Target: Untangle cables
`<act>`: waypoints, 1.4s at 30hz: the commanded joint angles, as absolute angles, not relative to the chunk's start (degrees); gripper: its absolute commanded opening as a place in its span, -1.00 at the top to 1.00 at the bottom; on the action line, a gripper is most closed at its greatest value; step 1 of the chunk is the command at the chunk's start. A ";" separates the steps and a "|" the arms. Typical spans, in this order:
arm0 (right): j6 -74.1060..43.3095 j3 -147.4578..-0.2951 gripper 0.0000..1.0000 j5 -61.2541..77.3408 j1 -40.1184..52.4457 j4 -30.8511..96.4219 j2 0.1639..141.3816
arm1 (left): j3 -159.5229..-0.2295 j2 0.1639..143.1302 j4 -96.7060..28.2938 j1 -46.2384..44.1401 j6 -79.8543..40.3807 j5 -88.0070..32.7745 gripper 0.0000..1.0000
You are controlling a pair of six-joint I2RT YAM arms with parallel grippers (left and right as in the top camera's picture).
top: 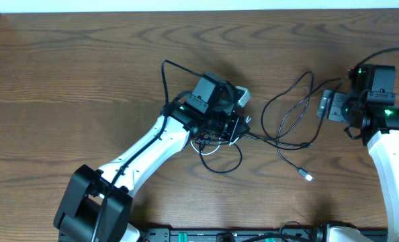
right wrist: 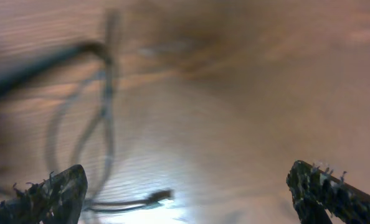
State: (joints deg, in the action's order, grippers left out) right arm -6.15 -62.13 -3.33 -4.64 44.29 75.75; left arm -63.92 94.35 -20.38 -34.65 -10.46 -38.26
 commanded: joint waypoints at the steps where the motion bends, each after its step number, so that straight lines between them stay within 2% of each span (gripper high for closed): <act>1: 0.93 -63.09 -0.99 9.28 -4.67 42.19 75.59 | -64.58 94.63 -20.18 -34.48 -10.15 -32.93 0.83; 5: -1.37 -64.16 -0.99 6.07 -4.67 40.45 75.59 | -64.58 94.63 -20.23 -34.41 -10.13 -32.91 0.75; 11: -14.35 -66.89 -0.99 -15.20 -4.89 45.69 75.59 | -64.60 94.61 -20.23 -34.35 -10.15 -27.57 0.70; 14: -20.27 -68.18 -0.99 -19.99 -6.11 50.87 75.59 | -64.84 94.59 -20.16 -34.02 -10.68 -24.45 0.68; 20: -25.80 -68.88 -0.98 -19.75 -10.90 57.67 75.59 | -66.15 92.23 -18.61 -31.44 -11.94 -22.63 0.69; 28: -24.58 -68.88 -0.99 -13.82 -13.63 66.70 75.59 | -66.37 85.56 -17.54 -27.62 -14.26 -22.68 0.85; 37: -22.96 -68.88 -0.99 -11.94 -13.63 78.63 75.59 | -66.32 82.76 -33.43 -27.22 -14.22 -22.63 0.84; 42: -17.52 -69.19 -0.99 -8.34 -13.63 77.54 75.59 | -66.24 82.76 -38.09 -27.22 -14.20 -22.63 0.84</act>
